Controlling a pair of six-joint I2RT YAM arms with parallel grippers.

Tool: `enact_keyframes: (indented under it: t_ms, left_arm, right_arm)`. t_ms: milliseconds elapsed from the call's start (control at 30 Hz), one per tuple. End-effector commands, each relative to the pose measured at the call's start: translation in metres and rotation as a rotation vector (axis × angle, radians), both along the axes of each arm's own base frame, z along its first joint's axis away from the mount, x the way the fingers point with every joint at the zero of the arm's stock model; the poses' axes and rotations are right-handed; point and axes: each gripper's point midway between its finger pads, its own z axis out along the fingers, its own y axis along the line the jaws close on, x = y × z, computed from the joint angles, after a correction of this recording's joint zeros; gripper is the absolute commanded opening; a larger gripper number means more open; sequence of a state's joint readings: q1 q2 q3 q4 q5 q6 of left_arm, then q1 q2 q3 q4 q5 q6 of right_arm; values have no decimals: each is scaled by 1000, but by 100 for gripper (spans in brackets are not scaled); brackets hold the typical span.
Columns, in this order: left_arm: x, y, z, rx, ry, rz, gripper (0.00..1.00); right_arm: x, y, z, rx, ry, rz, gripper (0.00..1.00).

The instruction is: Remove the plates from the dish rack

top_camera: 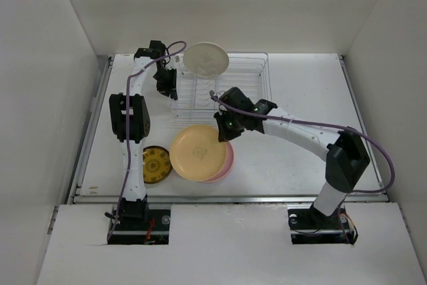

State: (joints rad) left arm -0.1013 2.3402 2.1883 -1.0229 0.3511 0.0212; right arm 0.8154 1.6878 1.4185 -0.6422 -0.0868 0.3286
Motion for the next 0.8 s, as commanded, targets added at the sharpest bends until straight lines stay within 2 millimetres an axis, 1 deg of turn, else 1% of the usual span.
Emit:
enact_keyframes:
  t_ms: [0, 33, 67, 133, 200, 233, 267, 300, 333, 367, 433, 467, 533, 567, 600, 633, 700, 733, 767]
  left_arm:
    - [-15, 4, 39, 2, -22, -19, 0]
    - [-17, 4, 36, 3, -13, -19, 0]
    - [-17, 4, 40, 2, -22, -19, 0]
    - [-19, 4, 38, 3, -13, -19, 0]
    - [-19, 4, 38, 3, -13, -19, 0]
    - [-19, 4, 38, 1, -10, -9, 0]
    - [-19, 4, 38, 1, -10, -9, 0]
    - [-19, 4, 38, 1, -10, -9, 0]
    - [-19, 4, 38, 1, -10, -9, 0]
    - [-19, 4, 38, 1, -10, -9, 0]
    - [-19, 4, 38, 1, -10, -9, 0]
    - [-19, 4, 38, 1, -10, -9, 0]
    - [-19, 4, 38, 3, -13, -17, 0]
    - [-19, 4, 38, 3, -13, -17, 0]
    - [-19, 4, 38, 3, -13, -17, 0]
    - [-19, 4, 38, 3, -13, -17, 0]
    - [-19, 2, 38, -6, -12, -20, 0]
    - [-18, 5, 39, -15, -11, -13, 0]
    - [-18, 5, 39, -15, -11, -13, 0]
  right_arm:
    - [11, 6, 1, 55, -34, 25, 0]
    - [7, 2, -7, 40, -19, 25, 0]
    - [5, 3, -14, 36, -5, 30, 0]
    - [1, -2, -24, 18, 14, 30, 0]
    - [-3, -8, -39, -32, 24, 19, 0]
    - [-1, -10, -39, -42, 14, 9, 5]
    - [4, -17, -43, -72, -2, -29, 11]
    - [6, -19, -44, -81, -11, -39, 19]
    - [7, -23, -45, -101, -19, -53, 44]
    - [9, -21, -41, -93, -26, -53, 55]
    - [15, -21, -27, -103, -47, -57, 67]
    - [16, -20, -19, -97, -52, -57, 68]
    - [28, -16, 18, -73, -111, -70, 77]
    - [34, -15, 36, -61, -157, -75, 95]
    - [51, -11, 73, -15, -261, -105, 100]
    - [61, -12, 100, 13, -345, -124, 100]
    - [85, -13, 136, 6, -516, -127, 100]
    - [117, -13, 154, 26, -612, -177, 100]
    - [136, -15, 158, 16, -657, -190, 100]
